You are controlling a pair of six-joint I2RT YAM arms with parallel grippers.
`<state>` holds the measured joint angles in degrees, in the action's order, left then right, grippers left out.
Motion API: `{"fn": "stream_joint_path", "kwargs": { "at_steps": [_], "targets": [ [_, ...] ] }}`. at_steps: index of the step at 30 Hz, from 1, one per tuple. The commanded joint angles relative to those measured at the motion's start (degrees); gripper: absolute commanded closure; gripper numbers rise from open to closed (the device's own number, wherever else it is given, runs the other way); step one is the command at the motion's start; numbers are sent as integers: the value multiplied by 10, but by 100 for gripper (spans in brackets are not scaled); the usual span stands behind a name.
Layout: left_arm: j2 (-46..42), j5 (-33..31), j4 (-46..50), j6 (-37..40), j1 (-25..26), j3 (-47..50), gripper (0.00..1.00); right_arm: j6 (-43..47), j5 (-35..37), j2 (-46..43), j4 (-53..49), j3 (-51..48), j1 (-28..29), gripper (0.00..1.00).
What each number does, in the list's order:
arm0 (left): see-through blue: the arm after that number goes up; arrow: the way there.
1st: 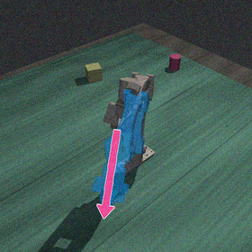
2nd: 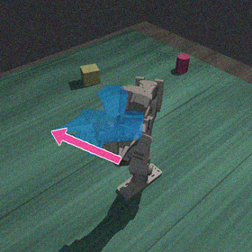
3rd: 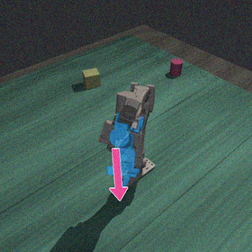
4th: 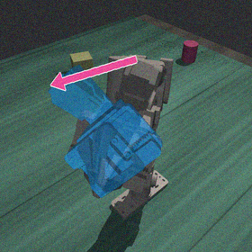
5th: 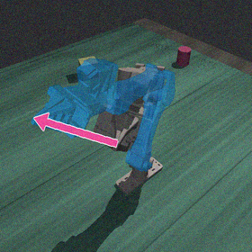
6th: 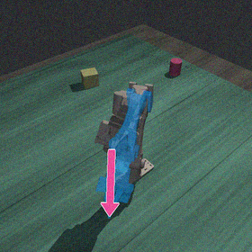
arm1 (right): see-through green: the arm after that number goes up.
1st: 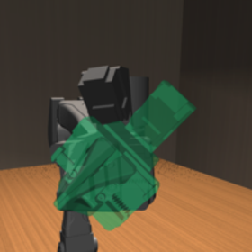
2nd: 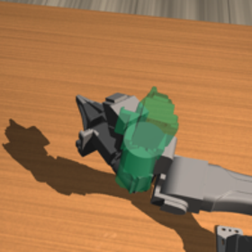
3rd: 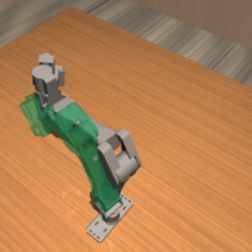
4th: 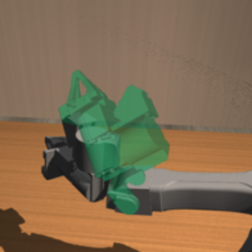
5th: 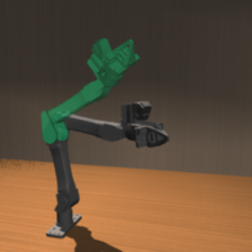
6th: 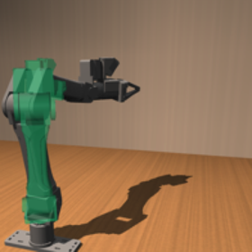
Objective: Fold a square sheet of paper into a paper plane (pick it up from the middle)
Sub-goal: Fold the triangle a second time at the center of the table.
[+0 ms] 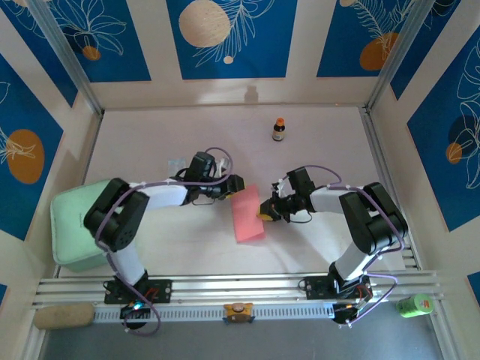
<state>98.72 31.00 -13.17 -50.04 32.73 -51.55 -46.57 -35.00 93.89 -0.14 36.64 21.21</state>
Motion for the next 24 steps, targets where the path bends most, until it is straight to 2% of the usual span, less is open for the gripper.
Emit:
{"fn": "stream_joint_path", "kwargs": {
  "at_steps": [1, 5, 9, 16, 20, 24],
  "targets": [
    [-64, -36, 39, 47, -1, 14, 48, 2, -14, 9, 1, 12, -5, 96],
    [-123, -74, 62, 82, 11, 34, 50, -5, -2, 3, 6, 8, -7, 98],
    [-175, -128, 81, 124, 44, 56, 54, -11, 2, 1, 9, 8, -10, 98],
    [-212, -240, 113, 227, 163, 77, 53, -15, -18, 9, 22, 15, -9, 93],
    [-211, -259, 151, 246, 206, 75, 52, -11, -15, 9, 15, 19, -8, 92],
    [-207, -355, 192, 289, 276, 62, 47, -11, -16, 10, 8, 21, -8, 94]
  ]
}}
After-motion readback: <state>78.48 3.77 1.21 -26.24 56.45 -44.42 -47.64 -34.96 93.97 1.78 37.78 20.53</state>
